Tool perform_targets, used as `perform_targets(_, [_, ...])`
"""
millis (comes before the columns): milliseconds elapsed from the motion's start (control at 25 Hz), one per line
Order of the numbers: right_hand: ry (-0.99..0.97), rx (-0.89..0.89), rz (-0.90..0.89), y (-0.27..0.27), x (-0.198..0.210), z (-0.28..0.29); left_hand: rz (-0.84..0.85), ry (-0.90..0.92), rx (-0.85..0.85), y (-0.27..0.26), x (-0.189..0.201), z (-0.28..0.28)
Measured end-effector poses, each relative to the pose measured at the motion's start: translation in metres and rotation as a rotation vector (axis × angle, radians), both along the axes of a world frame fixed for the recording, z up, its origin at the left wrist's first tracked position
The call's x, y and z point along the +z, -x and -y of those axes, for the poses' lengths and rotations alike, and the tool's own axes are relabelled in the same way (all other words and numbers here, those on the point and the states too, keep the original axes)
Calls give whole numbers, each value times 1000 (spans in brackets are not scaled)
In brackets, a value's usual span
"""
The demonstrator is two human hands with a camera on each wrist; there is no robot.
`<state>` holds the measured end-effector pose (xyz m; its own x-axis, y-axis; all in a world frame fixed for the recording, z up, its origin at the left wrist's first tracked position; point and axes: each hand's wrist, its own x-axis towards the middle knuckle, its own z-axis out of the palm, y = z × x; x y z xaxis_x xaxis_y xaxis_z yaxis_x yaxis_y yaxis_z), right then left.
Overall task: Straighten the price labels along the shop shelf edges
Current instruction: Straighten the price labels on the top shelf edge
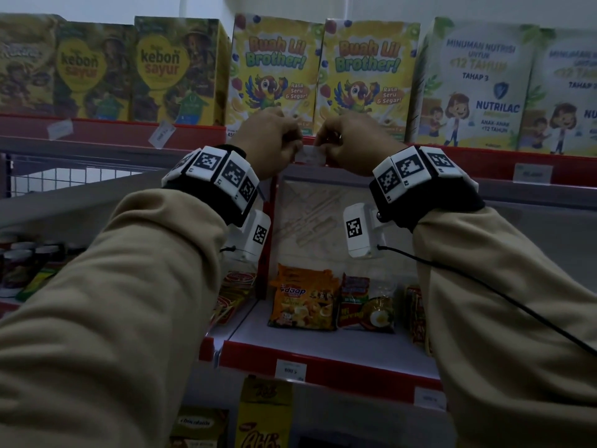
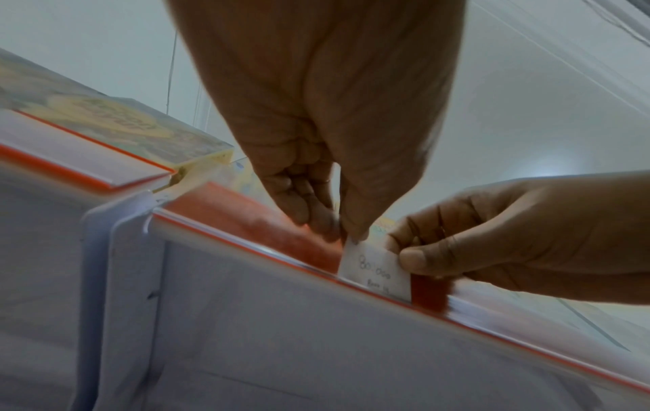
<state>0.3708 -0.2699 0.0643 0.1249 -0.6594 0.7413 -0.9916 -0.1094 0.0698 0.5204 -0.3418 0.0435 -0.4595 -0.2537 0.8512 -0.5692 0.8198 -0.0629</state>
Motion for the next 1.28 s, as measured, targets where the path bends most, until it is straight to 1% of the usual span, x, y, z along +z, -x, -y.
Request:
perform_targets(160, [35,-14,17,-3,-3,2,-22,-8,2,-1,0,4])
perform_targets(320, [30,-55,38,-5,-1,2,3,1,12,0,4,8])
perform_targets(480, [66,-55,74,-7,-5,2,-15,13,-59,-4,5,14])
perform_targets(640, [154,-90,109,-10,-9,1,-127,13,-179,-7,0,21])
perform_targets(760, [225,-139,91,-15,-13,3,-145,21,-199,-9,0,25])
perform_targets(840, [251,-208,64,-18,-14,5,-127,60,-173,-10,-1,26])
perform_targets(960, [264,-296,54,-19,-18,5,-96,154,-44,-16,-4,29])
perform_targets(1000, [261,-301,61,-20,-20,5,-86,162,-27,-19,-5,32])
perform_targets(1080, [271,-268,91,-24,-22,6,-50,140,-54,-28,-7,38])
perform_targets(1160, [283,-216,105,-34,-23,12,-10,155,-66,-39,-12,42])
perform_targets(1280, [304,-132,96,-59,-24,31,40,245,7,-59,-18,51])
